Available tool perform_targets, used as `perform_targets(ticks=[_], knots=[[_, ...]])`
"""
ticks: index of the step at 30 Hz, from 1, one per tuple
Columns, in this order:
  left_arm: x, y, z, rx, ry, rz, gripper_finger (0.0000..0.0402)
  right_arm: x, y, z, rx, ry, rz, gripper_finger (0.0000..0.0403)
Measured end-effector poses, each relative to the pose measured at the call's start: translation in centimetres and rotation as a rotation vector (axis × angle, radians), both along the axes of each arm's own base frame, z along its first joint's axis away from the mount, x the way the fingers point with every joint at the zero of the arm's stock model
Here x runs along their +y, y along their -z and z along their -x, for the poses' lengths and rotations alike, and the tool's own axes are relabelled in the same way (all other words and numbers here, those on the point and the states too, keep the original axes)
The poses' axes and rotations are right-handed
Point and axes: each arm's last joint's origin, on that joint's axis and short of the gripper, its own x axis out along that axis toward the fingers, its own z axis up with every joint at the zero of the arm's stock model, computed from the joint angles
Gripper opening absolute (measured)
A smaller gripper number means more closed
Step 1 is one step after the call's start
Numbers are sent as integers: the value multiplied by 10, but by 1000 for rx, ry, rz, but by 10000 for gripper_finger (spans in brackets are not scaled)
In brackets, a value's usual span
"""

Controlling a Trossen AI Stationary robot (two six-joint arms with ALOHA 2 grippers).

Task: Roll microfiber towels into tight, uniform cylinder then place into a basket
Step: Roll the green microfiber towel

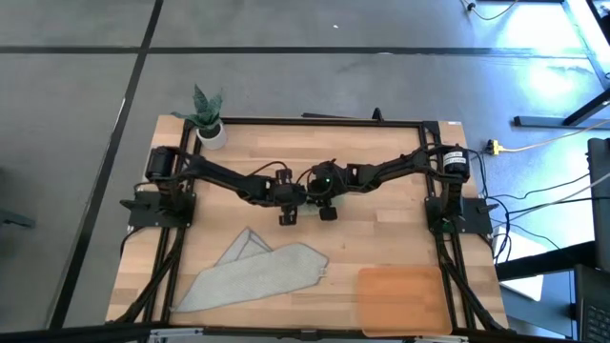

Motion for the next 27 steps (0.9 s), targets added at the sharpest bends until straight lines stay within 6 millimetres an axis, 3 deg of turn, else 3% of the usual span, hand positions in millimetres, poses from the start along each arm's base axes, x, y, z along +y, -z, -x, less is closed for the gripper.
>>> perform_targets(ticks=[6, 12, 17, 27], knots=[[0, 5, -1, 14, 1, -5, 86, 0, -4, 2, 1, 2, 2, 119], [1, 6, -1, 19, 0, -4, 86, 1, -35, 10, -20, 30, 34, 119], [1, 6, -1, 21, 1, -3, 86, 5, -46, 24, 68, 18, 23, 119], [0, 7, 0, 24, -1, -2, 86, 28, -45, 33, 172, -87, 37, 119]])
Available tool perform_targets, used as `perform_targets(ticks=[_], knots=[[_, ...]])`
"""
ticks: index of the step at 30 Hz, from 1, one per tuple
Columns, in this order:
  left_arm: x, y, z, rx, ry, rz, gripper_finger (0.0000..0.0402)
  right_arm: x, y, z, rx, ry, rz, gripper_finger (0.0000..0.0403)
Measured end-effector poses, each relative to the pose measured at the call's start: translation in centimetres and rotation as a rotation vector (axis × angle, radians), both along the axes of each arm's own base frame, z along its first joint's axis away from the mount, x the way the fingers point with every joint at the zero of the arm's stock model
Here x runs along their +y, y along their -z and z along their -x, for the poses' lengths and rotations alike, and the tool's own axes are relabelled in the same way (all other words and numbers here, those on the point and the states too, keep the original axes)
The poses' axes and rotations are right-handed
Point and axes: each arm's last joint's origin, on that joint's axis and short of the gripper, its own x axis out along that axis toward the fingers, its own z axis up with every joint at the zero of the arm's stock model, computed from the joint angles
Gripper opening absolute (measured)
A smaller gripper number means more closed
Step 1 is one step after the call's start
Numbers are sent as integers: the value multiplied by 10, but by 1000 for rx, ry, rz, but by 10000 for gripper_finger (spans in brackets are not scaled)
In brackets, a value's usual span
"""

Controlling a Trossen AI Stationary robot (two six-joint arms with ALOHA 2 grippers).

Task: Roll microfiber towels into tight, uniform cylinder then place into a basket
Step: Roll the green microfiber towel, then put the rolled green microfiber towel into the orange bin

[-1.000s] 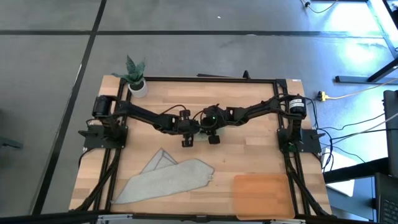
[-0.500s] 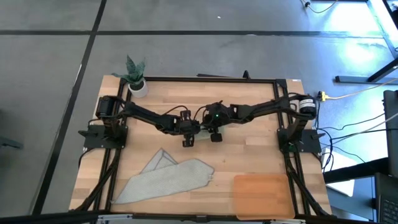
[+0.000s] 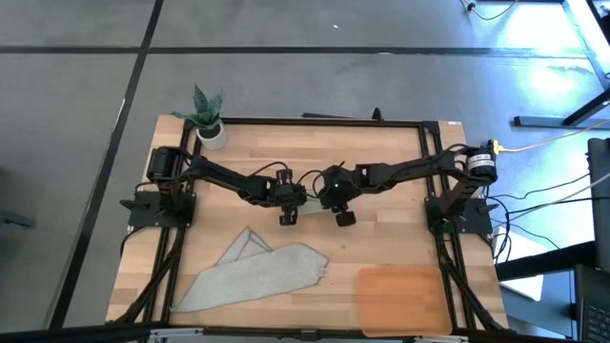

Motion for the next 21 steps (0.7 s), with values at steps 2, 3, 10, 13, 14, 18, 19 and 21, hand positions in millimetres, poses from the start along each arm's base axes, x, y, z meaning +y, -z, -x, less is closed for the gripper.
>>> perform_targets(ticks=[2, 3, 10, 13, 14, 18, 19, 21], knots=[[0, 0, 0, 0, 1, 0, 86, 2, 0, 0, 9, 8, -10, 119], [0, 0, 0, -2, 1, 0, 86, 2, 0, 0, 9, 11, -12, 119], [0, -1, -4, -42, 1, -12, 86, 2, 0, 2, 24, 22, -21, 119], [0, -2, -6, -72, 0, -11, 86, 2, -4, 5, 31, 54, -42, 119], [0, -2, -7, -82, 0, -11, 86, 2, -7, 7, 35, 54, -42, 119], [0, -3, -9, -109, -3, -9, 86, 3, -21, 12, 9, 55, -40, 119], [0, -4, -9, -110, 1, -11, 86, 3, -23, 14, 15, 54, -41, 119], [0, -4, -10, -119, 0, -12, 86, 3, -31, 18, 2, 52, -39, 119]])
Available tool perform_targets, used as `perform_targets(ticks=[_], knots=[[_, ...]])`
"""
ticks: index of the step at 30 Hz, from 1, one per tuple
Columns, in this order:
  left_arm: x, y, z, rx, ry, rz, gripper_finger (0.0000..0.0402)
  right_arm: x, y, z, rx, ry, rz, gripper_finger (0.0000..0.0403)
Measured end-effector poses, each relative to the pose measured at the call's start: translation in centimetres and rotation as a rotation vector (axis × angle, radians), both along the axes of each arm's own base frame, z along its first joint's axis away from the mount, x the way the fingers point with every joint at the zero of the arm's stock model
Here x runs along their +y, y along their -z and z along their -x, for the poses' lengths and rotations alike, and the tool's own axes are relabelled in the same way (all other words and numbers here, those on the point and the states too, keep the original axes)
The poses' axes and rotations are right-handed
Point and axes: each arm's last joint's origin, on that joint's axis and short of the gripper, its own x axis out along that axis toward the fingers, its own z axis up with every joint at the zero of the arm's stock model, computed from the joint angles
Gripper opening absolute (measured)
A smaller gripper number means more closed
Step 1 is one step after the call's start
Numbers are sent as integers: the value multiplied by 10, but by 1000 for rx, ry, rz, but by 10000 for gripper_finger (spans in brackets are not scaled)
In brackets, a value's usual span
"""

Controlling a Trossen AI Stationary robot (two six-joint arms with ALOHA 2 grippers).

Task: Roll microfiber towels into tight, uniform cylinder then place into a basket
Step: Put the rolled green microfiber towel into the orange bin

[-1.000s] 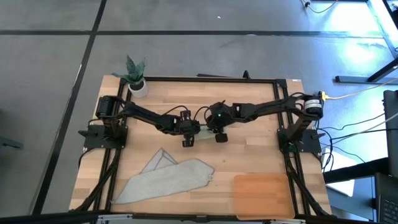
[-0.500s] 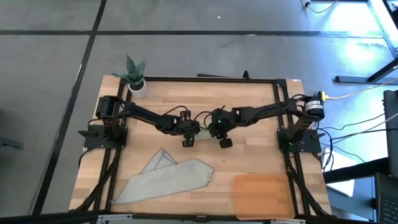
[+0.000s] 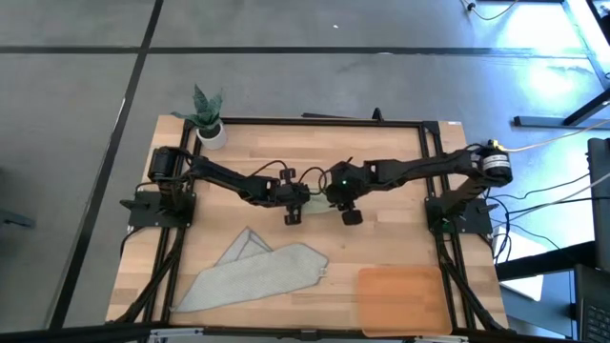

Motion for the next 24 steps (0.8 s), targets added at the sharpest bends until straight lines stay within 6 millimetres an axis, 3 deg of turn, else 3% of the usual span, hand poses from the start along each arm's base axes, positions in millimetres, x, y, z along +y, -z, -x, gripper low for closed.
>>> perform_targets(ticks=[10, 24], knots=[[0, -2, -2, -22, 2, 4, 86, 0, -37, 27, -18, 51, 62, 119], [0, -3, -3, -35, 4, 6, 86, 3, -36, 33, 34, 57, -54, 119]])
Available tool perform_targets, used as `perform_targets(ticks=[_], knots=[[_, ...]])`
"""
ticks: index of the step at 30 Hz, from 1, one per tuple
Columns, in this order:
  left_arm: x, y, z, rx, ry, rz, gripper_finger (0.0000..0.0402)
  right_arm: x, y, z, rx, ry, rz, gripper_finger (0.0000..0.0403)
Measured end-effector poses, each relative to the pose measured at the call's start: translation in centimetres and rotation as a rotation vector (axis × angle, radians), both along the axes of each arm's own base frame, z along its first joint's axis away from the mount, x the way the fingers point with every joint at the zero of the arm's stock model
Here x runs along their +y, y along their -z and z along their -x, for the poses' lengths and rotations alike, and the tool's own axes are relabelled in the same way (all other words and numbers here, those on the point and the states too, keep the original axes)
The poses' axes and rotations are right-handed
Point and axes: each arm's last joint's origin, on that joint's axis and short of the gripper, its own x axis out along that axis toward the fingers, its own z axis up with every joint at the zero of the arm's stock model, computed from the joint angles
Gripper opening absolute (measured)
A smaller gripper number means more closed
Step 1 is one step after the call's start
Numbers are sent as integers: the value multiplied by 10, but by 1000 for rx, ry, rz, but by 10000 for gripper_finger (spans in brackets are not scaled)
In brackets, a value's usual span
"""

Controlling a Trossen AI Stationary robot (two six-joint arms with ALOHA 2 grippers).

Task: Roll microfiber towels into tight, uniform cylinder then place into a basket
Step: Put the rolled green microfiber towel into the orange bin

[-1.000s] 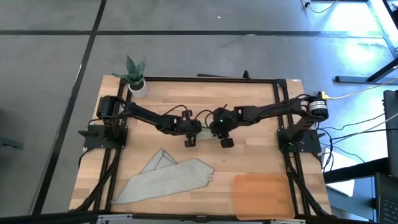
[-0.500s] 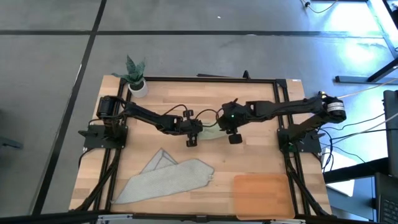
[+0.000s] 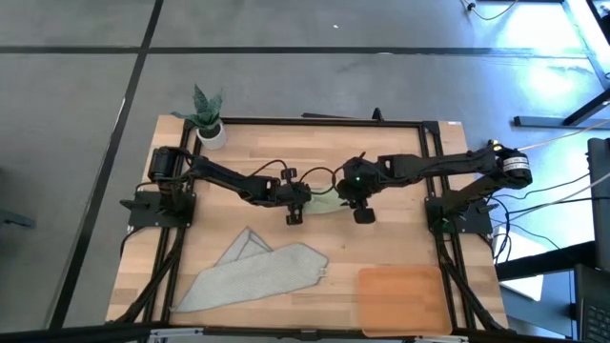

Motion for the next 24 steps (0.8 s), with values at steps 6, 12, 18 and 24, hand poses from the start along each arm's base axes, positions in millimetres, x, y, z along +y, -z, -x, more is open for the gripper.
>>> perform_targets(ticks=[6, 12, 18, 24], knots=[[0, 0, 0, -2, 0, 0, 85, 0, -1, -2, -23, 14, -8, 120], [0, 0, 0, -3, 0, 0, 86, 0, -4, -5, -66, 25, -13, 125], [0, 0, 0, -3, 1, -1, 86, -1, -3, -8, -80, 23, -11, 204], [0, -1, 0, -5, 0, -1, 86, -2, 3, -15, -92, -18, 21, 351]])
